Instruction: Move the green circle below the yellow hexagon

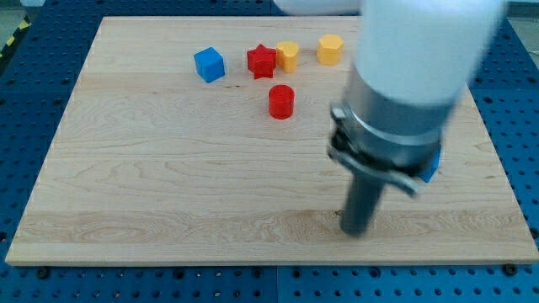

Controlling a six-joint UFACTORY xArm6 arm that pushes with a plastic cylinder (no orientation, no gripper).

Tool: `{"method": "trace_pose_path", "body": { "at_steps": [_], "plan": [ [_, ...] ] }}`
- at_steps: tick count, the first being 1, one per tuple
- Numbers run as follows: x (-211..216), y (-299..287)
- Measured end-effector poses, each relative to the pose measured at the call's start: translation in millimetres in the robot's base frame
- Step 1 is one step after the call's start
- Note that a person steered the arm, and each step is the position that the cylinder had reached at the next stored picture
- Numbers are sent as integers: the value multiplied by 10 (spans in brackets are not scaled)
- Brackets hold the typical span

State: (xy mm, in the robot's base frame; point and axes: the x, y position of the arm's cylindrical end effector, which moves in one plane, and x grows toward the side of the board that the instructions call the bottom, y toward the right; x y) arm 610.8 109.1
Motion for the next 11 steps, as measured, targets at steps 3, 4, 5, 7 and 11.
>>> {"method": "trace_pose_path", "body": {
  "at_steps": [3,4,5,7,11],
  "plan": [
    [-1801,1457],
    [-1689,2117],
    [-1510,2364],
    [-1911,889],
    [-2010,2155]
  ]
}}
